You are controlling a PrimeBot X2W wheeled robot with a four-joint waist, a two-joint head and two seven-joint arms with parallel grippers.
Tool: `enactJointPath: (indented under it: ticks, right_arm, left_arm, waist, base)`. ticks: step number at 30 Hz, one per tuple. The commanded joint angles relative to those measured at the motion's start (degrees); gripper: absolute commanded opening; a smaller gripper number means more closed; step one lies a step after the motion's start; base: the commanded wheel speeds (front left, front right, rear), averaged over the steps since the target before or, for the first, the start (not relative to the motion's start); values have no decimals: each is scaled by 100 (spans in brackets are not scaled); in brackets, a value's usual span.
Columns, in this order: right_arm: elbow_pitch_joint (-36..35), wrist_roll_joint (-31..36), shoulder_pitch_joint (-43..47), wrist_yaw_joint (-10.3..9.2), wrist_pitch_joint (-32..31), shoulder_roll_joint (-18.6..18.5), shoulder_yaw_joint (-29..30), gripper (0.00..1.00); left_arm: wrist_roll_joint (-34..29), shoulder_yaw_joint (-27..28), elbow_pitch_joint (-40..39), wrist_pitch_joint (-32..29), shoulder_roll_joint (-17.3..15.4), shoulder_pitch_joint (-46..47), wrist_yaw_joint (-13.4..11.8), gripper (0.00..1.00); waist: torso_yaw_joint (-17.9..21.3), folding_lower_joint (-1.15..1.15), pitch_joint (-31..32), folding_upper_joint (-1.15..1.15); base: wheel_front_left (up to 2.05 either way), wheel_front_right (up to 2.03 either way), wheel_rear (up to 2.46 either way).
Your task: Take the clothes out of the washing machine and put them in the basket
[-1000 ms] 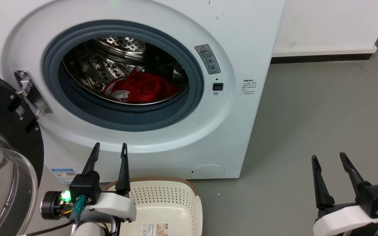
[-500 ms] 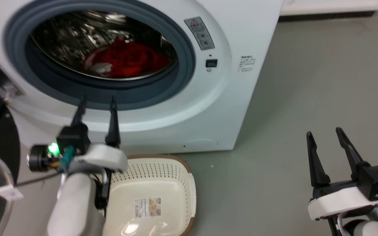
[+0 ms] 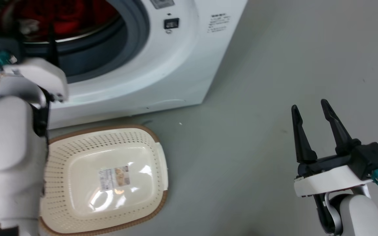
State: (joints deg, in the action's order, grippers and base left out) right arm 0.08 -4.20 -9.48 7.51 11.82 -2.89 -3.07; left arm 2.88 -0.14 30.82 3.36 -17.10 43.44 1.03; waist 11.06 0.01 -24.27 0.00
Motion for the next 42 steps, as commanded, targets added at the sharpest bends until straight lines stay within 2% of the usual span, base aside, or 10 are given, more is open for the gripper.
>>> enactJointPath:
  ticks: [1,10,20,27,35,42]
  right_arm:
    - [79,-59,-154,-4,85,3,-62,100]
    - [454,-393,-510,-4,300,4,-377,100]
    - [514,-768,-812,-4,336,4,-594,100]
    - [450,-980,-931,-4,338,4,-747,100]
    - [403,-1289,-1064,-4,337,5,-929,100]
    - [399,-1394,-1112,-4,337,4,-1009,100]
  left_arm:
    - [-44,-4,119,-159,-168,294,50,100]
    - [-296,-163,502,-1149,-944,1614,292,100]
    - [-460,-358,648,-2436,-1632,2929,485,100]
    - [-523,-465,671,-3457,-1953,3417,536,100]
    - [-488,-375,304,-4311,-2199,3461,402,100]
    - [-496,-398,-160,-4724,-2344,3338,380,100]
  waist:
    - [395,-1,-435,0]
    - [884,-1,-1090,0]
    - [1179,-1,-1673,0]
    - [1299,-1,-2080,0]
    - [1485,-1,-2444,0]
    - [1565,-1,-2597,0]
  base:
    - [0,0,0]
    - [0,0,0]
    - [0,0,0]
    - [0,0,0]
    - [0,0,0]
    - [0,0,0]
